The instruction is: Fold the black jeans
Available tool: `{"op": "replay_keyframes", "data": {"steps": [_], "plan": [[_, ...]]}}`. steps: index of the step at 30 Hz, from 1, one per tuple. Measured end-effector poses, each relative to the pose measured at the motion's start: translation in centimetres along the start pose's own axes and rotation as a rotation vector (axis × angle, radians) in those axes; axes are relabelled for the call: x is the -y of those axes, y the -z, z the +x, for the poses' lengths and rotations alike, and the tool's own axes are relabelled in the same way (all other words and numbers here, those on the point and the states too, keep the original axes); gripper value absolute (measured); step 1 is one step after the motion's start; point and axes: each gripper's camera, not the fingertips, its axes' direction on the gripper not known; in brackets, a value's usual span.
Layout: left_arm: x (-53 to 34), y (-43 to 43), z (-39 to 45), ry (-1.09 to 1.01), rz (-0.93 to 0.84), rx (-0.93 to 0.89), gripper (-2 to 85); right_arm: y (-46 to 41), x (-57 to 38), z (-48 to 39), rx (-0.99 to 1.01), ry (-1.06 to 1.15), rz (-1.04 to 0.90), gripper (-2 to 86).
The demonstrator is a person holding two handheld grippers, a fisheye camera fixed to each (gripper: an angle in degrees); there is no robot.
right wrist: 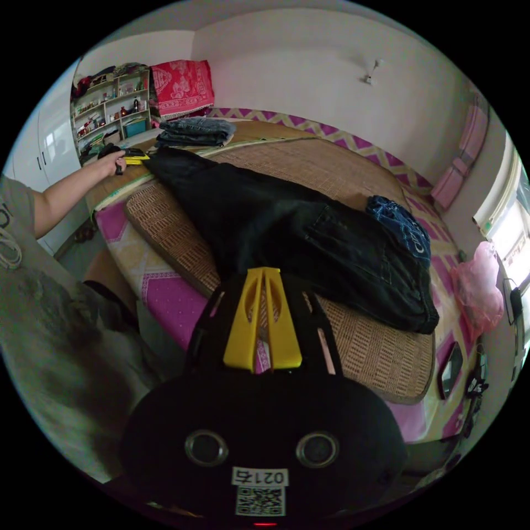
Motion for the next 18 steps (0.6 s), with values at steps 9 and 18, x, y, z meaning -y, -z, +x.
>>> {"op": "replay_keyframes", "data": {"steps": [9,18], "plan": [[-7.5,1.4,6.7,-0.169,0.107,0.021,0.5,0.0,-4.7,4.6,-0.014,-0.089,-0.007,-1.0],[-18.1,-0.7,17.1,-0.405,0.117,0.099,2.3,-0.8,-10.2,9.0,0.048,-0.183,0.024,-1.0]]}}
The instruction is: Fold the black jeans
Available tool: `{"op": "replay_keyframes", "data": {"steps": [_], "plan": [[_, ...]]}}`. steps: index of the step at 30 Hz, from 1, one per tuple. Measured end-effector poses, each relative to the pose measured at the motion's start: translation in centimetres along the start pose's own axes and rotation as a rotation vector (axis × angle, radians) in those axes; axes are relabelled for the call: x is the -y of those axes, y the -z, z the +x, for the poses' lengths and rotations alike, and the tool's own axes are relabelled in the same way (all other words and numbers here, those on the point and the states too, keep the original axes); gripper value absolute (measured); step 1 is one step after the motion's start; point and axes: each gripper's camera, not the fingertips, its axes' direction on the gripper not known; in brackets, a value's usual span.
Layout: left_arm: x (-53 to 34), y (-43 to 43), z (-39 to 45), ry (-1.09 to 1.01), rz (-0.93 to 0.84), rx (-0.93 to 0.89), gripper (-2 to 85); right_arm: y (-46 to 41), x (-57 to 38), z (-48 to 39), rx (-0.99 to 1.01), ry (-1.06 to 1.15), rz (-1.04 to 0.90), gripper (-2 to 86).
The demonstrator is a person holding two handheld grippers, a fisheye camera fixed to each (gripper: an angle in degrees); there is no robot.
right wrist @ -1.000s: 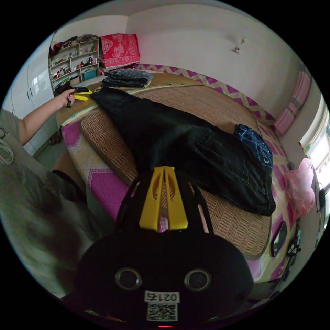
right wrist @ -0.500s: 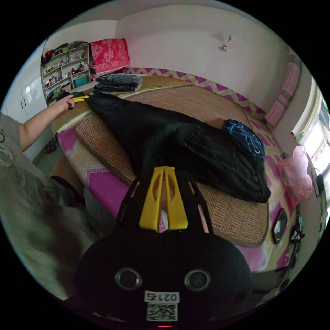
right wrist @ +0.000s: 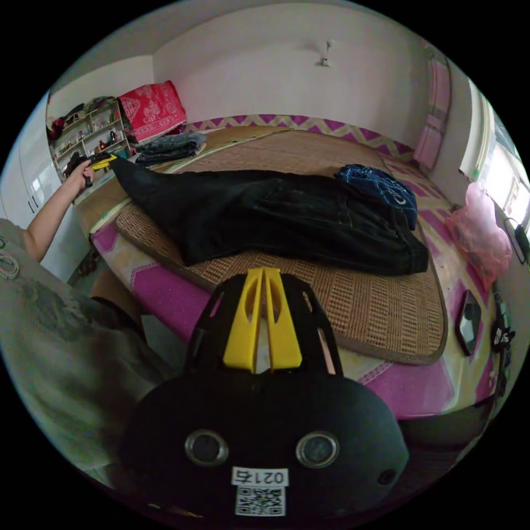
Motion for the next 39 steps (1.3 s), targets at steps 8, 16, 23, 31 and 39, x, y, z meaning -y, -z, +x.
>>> {"op": "replay_keyframes", "data": {"steps": [8,16,23,31,39], "plan": [[-15.5,-9.5,29.0,-0.724,-0.151,0.132,2.2,0.5,-3.6,4.0,0.036,-0.072,0.052,-0.9],[-36.7,-27.8,39.2,-0.997,-0.538,0.211,2.7,0.8,-7.1,6.6,0.039,-0.134,0.063,-0.9],[-39.5,-25.5,43.0,-0.947,-0.37,0.081,3.4,0.7,-9.3,9.0,0.026,-0.183,0.056,-0.6],[-45.1,-29.4,42.4,-1.006,-0.467,0.119,5.2,0.6,-8.4,12.4,0.089,-0.32,0.135,7.6],[-44.7,-22.2,38.2,-0.947,-0.153,-0.104,5.5,-3.1,-7.4,23.6,0.382,-0.963,0.297,14.7]]}}
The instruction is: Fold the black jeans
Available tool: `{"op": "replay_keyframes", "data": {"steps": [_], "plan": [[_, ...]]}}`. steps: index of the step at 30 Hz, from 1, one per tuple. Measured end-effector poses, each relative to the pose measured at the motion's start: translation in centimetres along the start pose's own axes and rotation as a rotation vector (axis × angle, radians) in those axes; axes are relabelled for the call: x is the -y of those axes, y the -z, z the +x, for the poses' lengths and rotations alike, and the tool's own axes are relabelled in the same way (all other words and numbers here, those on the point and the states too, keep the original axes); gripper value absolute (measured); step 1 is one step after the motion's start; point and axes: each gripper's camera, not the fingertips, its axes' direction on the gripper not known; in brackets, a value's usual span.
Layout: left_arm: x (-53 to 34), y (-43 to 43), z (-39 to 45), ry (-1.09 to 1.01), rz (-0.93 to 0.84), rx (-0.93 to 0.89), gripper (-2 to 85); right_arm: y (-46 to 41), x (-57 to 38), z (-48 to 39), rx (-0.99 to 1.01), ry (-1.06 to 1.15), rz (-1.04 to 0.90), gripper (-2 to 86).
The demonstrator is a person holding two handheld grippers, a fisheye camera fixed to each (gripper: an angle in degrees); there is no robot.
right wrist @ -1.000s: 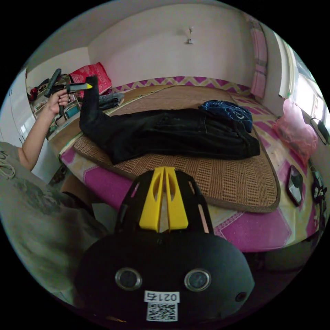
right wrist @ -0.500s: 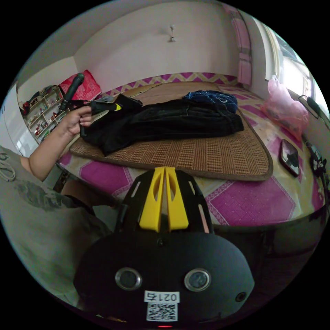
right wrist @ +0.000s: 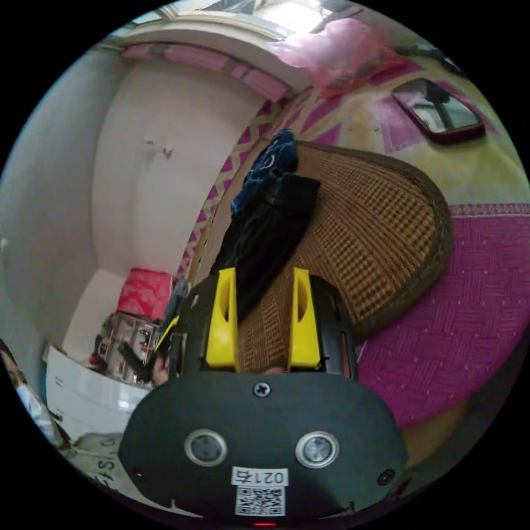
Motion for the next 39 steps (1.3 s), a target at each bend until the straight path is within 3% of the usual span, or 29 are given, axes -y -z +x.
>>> {"op": "replay_keyframes", "data": {"steps": [9,13,16,21,24,27,30,36,39], "plan": [[-4.7,7.0,-5.2,0.149,0.018,-0.044,-0.3,-6.4,4.8,-1.1,0.064,-0.242,0.08,8.3],[-7.1,9.0,-8.0,0.193,-0.014,-0.04,-0.8,-7.4,5.2,-4.5,0.061,-0.212,0.1,4.9],[-9.2,10.5,-10.3,0.222,-0.051,0.003,-0.9,-7.3,5.0,-15.7,-0.044,0.106,0.165,3.8],[-12.3,13.8,-14.8,0.296,-0.041,0.003,-1.0,-15.4,-3.8,-41.8,-0.285,0.881,0.137,3.9],[-13.6,15.7,-17.2,0.332,-0.023,0.037,-1.0,-23.6,-13.4,-51.0,-0.377,1.264,0.091,4.0],[-14.8,17.1,-19.9,0.374,-0.019,0.056,-1.0,-33.7,-23.3,-53.8,-0.478,1.571,-0.02,4.1],[-15.9,18.4,-22.6,0.411,-0.026,0.065,-1.0,-43.4,-29.5,-51.5,-0.588,1.729,-0.237,4.1],[-16.8,20.0,-27.4,0.459,-0.02,0.073,-1.0,-43.9,-29.2,-53.4,-0.555,1.699,-0.097,4.0],[-15.7,19.4,-29.6,0.469,0.001,0.024,-0.9,-46.9,-30.1,-52.6,-0.57,1.794,-0.158,4.1]]}}
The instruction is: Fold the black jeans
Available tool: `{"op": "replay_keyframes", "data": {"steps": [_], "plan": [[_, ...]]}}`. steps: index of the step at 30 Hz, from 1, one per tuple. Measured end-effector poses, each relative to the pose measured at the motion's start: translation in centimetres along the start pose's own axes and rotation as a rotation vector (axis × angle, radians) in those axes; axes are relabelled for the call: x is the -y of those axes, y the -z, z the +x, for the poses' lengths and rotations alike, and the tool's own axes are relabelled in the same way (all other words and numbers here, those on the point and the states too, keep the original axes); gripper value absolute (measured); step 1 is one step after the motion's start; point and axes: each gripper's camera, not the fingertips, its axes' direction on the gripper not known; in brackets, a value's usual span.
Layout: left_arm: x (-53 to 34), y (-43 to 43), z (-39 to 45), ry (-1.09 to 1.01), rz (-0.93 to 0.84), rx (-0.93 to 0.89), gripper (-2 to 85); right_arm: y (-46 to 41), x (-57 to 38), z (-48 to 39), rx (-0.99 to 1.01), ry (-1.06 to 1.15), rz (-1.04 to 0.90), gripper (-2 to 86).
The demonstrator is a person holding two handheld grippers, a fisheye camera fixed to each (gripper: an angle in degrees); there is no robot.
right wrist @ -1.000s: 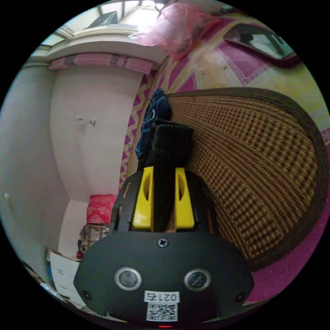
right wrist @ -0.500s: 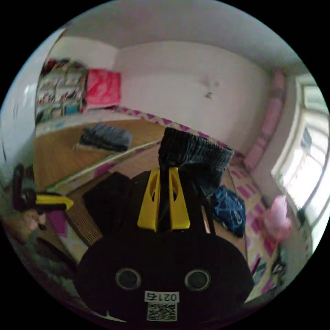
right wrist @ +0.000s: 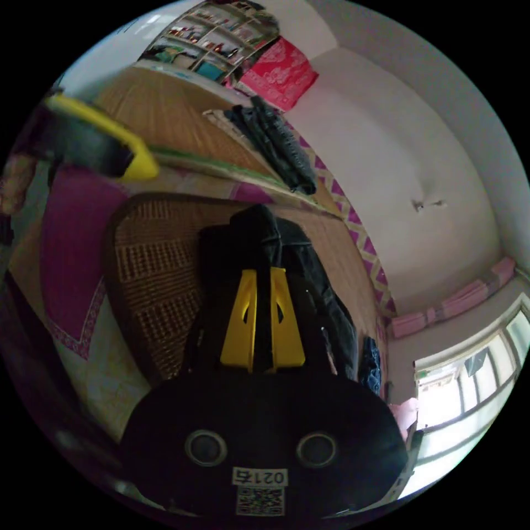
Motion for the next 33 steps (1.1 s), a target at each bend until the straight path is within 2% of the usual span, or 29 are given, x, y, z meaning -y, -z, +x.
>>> {"op": "replay_keyframes", "data": {"steps": [4,7,8,9,11,13,15,16,19,21,26,29,33], "plan": [[2.9,-0.9,-1.1,-0.002,0.046,-0.063,-0.8,-2.1,-0.4,0.4,0.024,0.022,0.008,4.6],[5.9,-1.7,-2.6,0.019,0.05,-0.088,0.0,-3.3,-1.3,4.1,0.238,0.008,-0.004,5.1],[7.1,-2.0,-3.3,0.032,0.042,-0.09,0.7,-3.4,-2.0,6.4,0.364,-0.006,-0.004,4.8],[8.3,-2.4,-4.0,0.035,0.025,-0.084,3.2,-3.2,-3.1,9.4,0.488,-0.065,0.022,5.4],[10.0,-3.0,-5.3,0.036,0.013,-0.086,6.1,-3.1,-5.6,14.6,0.604,-0.221,0.082,7.8],[11.8,-3.8,-6.8,0.045,-0.02,-0.088,8.5,-3.9,-9.0,20.0,0.591,-0.413,0.096,9.8],[13.9,-5.6,-9.3,0.077,-0.1,-0.142,12.6,-7.1,-14.1,26.5,0.508,-0.657,0.024,13.0],[14.4,-6.1,-10.0,0.091,-0.129,-0.158,14.2,-8.2,-15.3,27.8,0.501,-0.71,-0.006,13.8],[16.5,-9.4,-13.0,0.161,-0.292,-0.222,19.7,-14.8,-22.4,33.5,0.665,-0.988,-0.082,15.9],[17.5,-10.8,-14.5,0.2,-0.35,-0.26,19.8,-19.6,-26.8,35.8,0.85,-1.145,-0.089,16.9],[19.6,-11.8,-15.9,0.21,-0.459,-0.327,15.5,-27.4,-29.9,36.3,1.169,-1.232,-0.114,16.0],[20.6,-11.9,-16.3,0.16,-0.493,-0.266,11.2,-30.7,-30.9,37.0,1.287,-1.276,-0.075,13.2],[21.0,-11.5,-18.3,0.231,-0.458,-0.356,6.4,-34.1,-31.2,37.1,1.4,-1.271,-0.053,7.5]]}}
